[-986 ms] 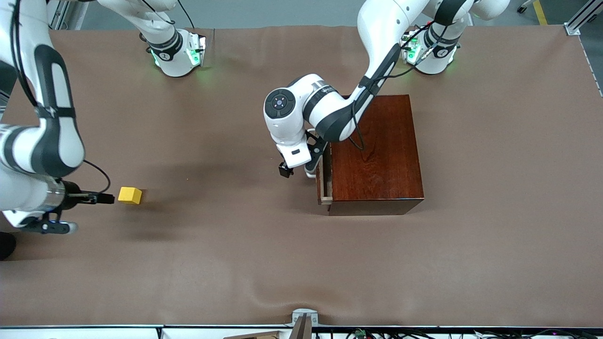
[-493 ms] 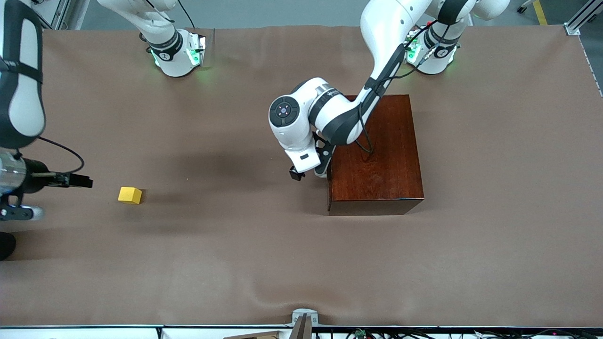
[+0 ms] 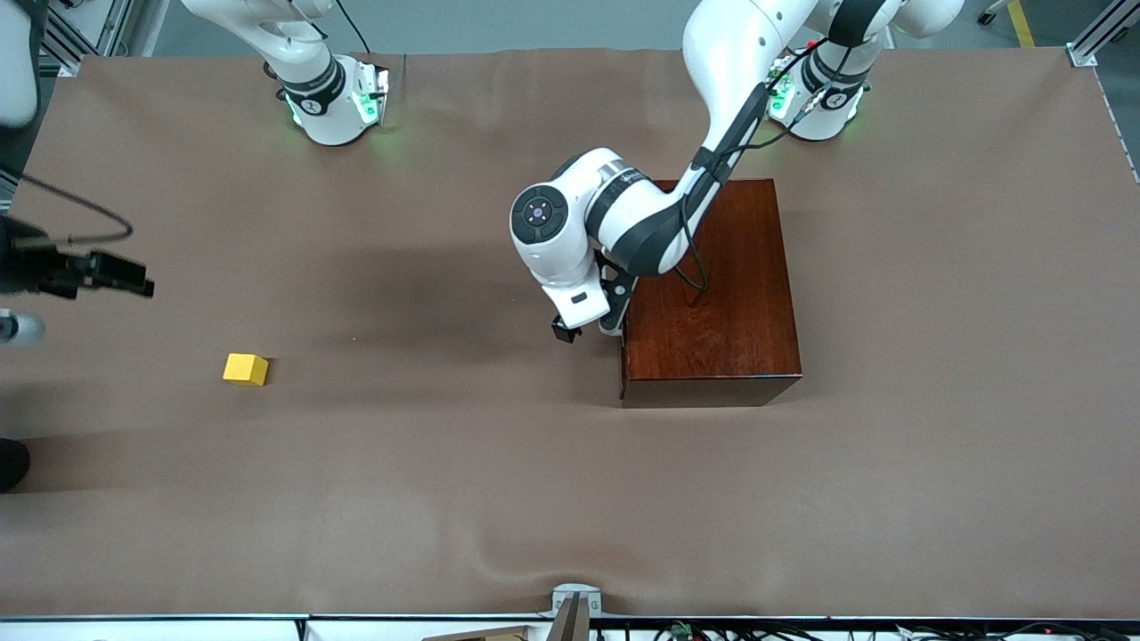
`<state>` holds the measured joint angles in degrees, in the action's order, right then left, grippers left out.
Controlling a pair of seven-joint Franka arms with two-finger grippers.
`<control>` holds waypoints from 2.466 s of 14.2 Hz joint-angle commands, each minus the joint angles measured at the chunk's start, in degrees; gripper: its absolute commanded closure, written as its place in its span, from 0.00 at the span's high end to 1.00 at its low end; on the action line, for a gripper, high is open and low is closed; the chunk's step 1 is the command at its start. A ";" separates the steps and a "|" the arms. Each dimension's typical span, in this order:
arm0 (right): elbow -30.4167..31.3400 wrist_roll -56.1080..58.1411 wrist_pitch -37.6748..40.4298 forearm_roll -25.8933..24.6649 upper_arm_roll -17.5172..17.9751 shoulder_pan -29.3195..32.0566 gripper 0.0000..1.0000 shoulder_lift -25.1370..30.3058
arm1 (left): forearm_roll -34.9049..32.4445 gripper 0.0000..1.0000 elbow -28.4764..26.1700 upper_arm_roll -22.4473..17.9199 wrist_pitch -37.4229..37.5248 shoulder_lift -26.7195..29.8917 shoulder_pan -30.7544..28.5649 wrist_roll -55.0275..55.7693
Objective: Open drawer, take yellow block, close drawer
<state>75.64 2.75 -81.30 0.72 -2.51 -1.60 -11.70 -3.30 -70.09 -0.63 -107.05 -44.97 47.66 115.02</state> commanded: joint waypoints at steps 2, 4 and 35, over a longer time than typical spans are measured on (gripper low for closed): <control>-0.31 0.23 3.43 -0.63 -0.13 -1.12 1.00 5.00 | 0.13 1.00 -0.40 -0.17 2.90 3.04 -0.46 -0.58; 1.08 0.41 3.26 -1.07 -0.22 -1.30 1.00 7.55 | 0.13 1.00 -0.40 -0.34 2.81 8.46 -0.72 -1.72; 12.43 7.00 -7.90 -2.74 -0.31 0.28 1.00 15.48 | 2.24 1.00 -21.57 6.33 20.57 47.42 -47.30 -103.15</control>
<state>88.33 9.37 -89.34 -1.12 -3.13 -1.62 3.41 0.26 -86.09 3.31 -84.67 -2.70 2.47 14.18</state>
